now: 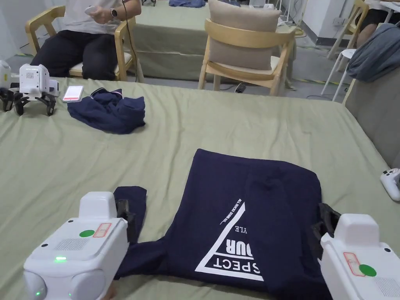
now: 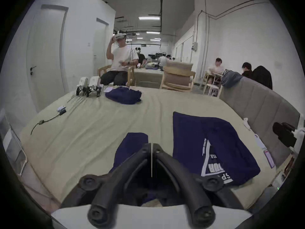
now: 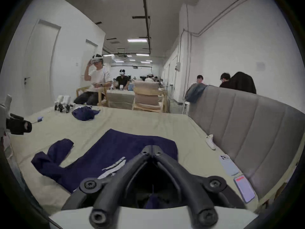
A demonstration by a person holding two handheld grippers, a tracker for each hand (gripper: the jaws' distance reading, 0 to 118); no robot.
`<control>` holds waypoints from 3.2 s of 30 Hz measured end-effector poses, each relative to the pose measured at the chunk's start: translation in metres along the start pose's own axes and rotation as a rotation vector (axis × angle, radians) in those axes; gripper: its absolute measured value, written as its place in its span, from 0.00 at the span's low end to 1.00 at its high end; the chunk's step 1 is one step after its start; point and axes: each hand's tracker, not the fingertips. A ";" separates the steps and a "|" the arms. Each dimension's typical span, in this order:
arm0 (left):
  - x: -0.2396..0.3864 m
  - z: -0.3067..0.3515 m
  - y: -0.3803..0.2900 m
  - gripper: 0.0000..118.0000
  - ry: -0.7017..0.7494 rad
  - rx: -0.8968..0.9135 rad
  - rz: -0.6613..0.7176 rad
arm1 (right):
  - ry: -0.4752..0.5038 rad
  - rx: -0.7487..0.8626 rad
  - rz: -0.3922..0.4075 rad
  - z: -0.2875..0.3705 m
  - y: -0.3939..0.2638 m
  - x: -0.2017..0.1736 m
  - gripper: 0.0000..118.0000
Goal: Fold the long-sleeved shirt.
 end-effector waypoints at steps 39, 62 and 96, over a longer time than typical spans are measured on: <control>-0.031 -0.141 -0.092 0.12 0.085 -0.434 0.292 | 0.319 -0.511 0.110 -0.448 0.033 -0.163 0.74; -0.056 -0.100 -0.088 0.12 0.003 -0.302 0.431 | 0.383 -0.397 -0.052 -0.377 0.098 -0.104 0.02; 0.005 0.082 0.495 0.11 -0.035 0.571 -0.041 | 0.122 0.435 -0.220 -0.037 0.511 0.071 0.02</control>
